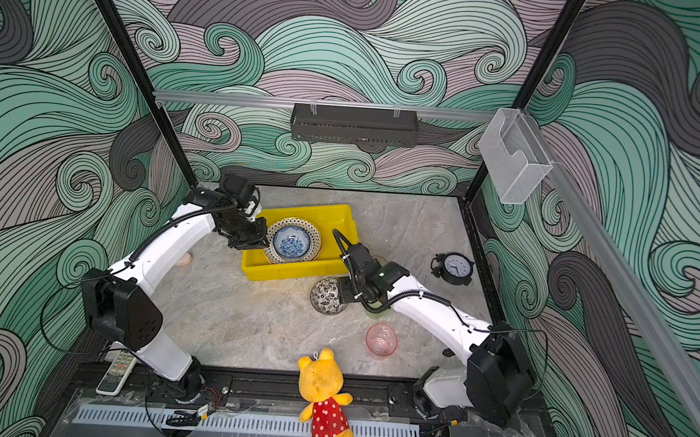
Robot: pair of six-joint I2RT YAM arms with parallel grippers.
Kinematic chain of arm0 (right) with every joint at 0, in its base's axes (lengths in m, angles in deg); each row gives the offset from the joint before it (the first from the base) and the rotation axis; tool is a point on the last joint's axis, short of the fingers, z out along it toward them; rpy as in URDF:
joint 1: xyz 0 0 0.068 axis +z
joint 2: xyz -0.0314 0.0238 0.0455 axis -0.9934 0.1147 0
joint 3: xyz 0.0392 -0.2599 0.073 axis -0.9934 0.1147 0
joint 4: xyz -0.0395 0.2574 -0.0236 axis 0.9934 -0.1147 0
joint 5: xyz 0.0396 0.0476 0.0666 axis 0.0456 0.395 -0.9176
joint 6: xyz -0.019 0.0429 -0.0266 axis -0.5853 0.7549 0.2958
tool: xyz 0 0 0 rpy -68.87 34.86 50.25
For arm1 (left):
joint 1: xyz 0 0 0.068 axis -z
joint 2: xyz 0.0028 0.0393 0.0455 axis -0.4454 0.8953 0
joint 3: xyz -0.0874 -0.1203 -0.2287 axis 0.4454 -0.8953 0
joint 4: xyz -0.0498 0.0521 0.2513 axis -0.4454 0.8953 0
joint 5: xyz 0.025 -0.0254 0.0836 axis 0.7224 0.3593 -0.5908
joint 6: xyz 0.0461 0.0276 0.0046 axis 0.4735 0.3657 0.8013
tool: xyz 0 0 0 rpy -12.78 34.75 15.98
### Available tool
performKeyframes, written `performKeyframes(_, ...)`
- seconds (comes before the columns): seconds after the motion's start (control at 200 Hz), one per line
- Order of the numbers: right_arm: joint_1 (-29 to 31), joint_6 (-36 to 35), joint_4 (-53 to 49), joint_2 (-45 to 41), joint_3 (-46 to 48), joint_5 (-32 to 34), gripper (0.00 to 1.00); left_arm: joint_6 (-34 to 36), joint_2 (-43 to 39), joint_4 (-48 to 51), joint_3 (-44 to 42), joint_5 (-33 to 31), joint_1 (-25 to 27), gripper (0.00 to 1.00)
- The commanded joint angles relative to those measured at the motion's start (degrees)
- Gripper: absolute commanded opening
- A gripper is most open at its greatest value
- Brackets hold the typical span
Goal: Place the mixed dishes into the plastic bin
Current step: 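Open the left gripper and lift it out of the bin toward the leaf-pattern bowl, then grasp the leaf-pattern bowl rim with the right gripper and tilt it up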
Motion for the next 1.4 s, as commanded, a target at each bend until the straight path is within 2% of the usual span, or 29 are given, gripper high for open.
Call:
performKeyframes(0.0,0.32,1.14,0.88,0.37,0.77,-0.23,0.62,0.55,-2.97,1.41,-0.53,0.87,-0.19,0.2)
performKeyframes(0.605,0.41,1.07,3.44,6.76,-0.08,-1.13,0.61,-0.85,-9.11,0.52,-6.4,2.18,0.08,0.21)
performKeyframes(1.241,0.51,0.23,3.82,14.09,-2.54,0.02,0.54,-1.46,-10.88,-1.49,-11.83,3.94,0.69,0.2)
performKeyframes(1.396,0.47,-0.01,3.62,15.1,-3.02,0.2,0.48,-1.89,-10.44,-2.54,-12.29,4.99,0.74,0.21)
